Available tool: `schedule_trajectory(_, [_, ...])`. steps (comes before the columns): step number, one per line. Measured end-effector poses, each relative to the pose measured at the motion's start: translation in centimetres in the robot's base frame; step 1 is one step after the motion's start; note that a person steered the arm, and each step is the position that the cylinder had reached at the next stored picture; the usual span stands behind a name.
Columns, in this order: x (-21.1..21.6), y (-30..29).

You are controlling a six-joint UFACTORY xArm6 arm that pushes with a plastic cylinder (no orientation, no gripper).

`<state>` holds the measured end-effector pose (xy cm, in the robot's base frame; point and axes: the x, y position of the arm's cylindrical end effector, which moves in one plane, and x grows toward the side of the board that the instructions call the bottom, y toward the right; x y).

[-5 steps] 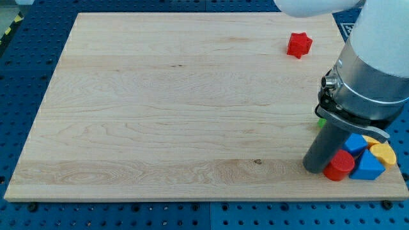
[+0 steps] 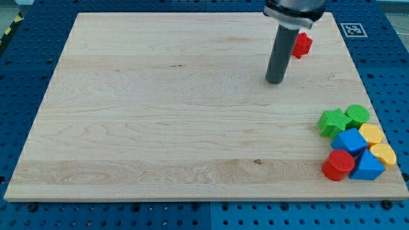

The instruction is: Move your arm to the right of the red star

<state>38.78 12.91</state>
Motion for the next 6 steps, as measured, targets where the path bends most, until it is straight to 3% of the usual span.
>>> schedule_trajectory(4, [-2.4, 13.3])
schedule_trajectory(5, [-8.1, 14.2])
schedule_trajectory(6, [-11.1, 12.2])
